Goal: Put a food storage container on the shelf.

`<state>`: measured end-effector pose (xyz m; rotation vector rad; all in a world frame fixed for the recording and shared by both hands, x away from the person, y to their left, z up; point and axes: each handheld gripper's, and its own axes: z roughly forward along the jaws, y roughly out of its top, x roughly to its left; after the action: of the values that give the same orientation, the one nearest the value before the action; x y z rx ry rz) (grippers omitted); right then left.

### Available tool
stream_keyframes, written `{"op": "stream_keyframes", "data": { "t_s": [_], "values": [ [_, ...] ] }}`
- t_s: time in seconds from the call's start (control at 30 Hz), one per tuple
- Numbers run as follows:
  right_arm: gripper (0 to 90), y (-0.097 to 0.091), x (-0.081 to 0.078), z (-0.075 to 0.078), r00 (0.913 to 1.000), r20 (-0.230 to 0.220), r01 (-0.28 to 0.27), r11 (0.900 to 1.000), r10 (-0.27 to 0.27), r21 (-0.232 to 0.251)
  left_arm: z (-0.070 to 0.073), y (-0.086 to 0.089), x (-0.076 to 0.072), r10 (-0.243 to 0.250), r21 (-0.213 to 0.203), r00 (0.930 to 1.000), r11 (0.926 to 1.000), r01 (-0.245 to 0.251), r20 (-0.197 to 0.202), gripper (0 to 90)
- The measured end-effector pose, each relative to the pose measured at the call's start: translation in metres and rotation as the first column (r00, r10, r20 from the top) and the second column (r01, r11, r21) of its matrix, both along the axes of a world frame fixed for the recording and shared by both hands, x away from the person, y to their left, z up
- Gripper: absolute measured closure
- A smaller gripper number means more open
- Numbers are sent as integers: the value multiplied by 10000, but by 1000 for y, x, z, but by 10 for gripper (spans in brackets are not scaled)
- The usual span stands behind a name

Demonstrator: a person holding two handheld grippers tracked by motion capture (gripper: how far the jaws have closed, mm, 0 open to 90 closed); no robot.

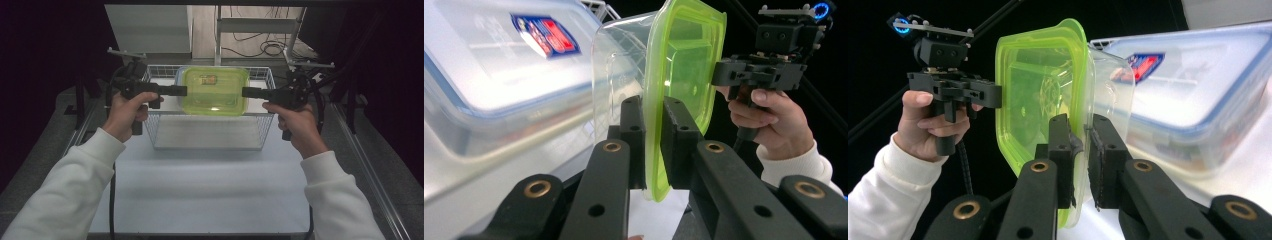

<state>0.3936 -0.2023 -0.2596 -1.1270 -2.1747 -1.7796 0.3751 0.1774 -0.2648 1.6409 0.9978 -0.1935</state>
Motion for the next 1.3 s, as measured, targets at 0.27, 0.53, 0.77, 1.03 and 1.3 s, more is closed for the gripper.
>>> {"op": "stream_keyframes", "data": {
  "t_s": [0.27,0.53,0.77,1.03,1.3],
  "values": [
    [807,9,29,11,10000,11,24,9999,-24,-131,1,9,32,43,-282,9995,9996,-51,-302,815],
    [807,19,59,12,9991,-406,124,9997,-132,-196,1,17,62,151,-280,9979,9995,-169,-630,814],
    [806,22,81,5,9960,-825,333,9994,-340,-101,-4,19,80,311,-431,9940,9984,-357,-1045,813],
    [785,24,93,1,9923,-1152,480,9987,-455,188,-10,24,92,522,-1237,9832,9895,-745,-1749,810],
    [719,25,107,-8,9752,-2130,670,9974,-595,282,-21,26,107,537,-2019,9671,9737,-1060,-2487,786]
  ]
}}
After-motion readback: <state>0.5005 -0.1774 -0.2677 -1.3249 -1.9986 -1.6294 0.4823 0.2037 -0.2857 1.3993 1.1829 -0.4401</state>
